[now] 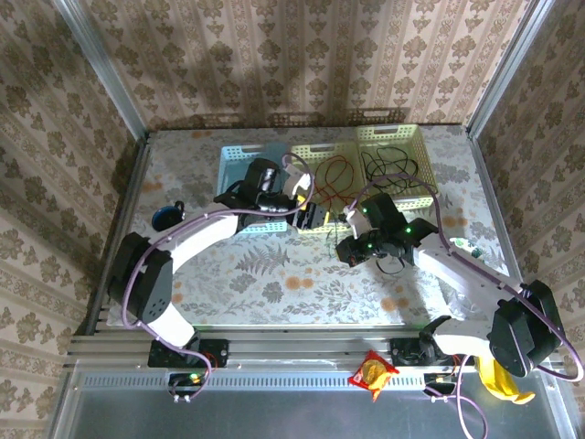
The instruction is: Untangle the cables
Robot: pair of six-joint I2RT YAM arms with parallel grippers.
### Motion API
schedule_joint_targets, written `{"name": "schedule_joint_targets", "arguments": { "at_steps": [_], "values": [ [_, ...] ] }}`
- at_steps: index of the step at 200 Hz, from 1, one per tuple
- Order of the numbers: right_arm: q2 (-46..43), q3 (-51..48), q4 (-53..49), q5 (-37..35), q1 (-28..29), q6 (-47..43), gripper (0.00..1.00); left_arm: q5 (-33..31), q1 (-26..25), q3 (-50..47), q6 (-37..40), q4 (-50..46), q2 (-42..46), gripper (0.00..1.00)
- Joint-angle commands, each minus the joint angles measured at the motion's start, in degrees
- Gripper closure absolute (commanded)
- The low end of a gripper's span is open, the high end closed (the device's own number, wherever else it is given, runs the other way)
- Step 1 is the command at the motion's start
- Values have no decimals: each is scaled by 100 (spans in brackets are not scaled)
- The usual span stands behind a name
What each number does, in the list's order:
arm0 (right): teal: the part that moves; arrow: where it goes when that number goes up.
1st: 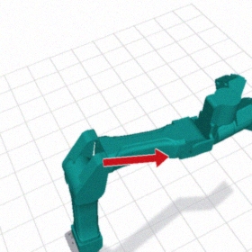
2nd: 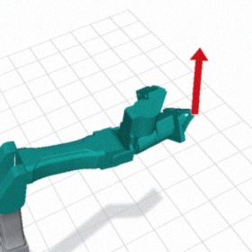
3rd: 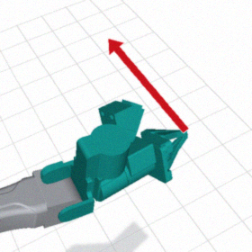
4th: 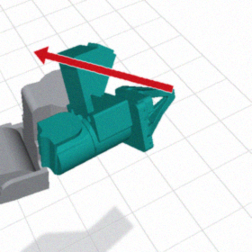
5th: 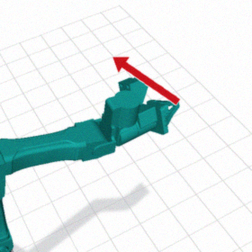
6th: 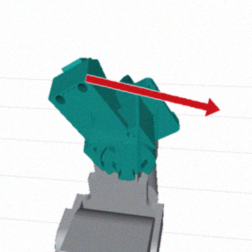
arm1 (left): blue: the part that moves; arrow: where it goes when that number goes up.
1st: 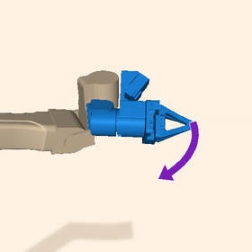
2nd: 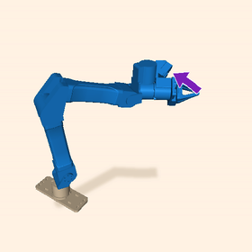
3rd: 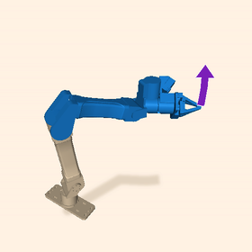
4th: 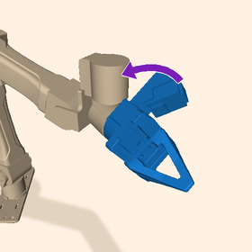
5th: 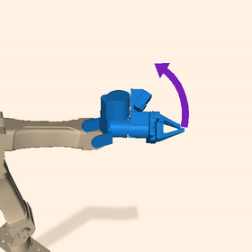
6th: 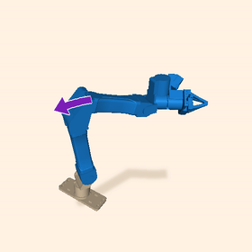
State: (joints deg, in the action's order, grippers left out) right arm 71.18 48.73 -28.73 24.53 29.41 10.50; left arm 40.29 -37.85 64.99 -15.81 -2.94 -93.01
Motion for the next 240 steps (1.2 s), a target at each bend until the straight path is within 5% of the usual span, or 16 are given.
{"name": "schedule_joint_targets", "arguments": {
  "at_steps": [1,52,107,184,240],
  "values": [
    [-201,241,169,437,3,-136,95,317,-38,213,-33,378,-231,12],
    [-206,404,410,861,3,6,95,731,-79,253,-585,1330,-642,25],
    [-23,523,482,711,-14,68,95,893,-59,11,-1014,1958,-688,100],
    [46,493,281,816,-5,23,96,93,508,-490,-2303,3937,-429,100],
    [140,540,219,781,30,-20,97,-50,734,-265,-2182,3680,-237,100]
  ]
}}
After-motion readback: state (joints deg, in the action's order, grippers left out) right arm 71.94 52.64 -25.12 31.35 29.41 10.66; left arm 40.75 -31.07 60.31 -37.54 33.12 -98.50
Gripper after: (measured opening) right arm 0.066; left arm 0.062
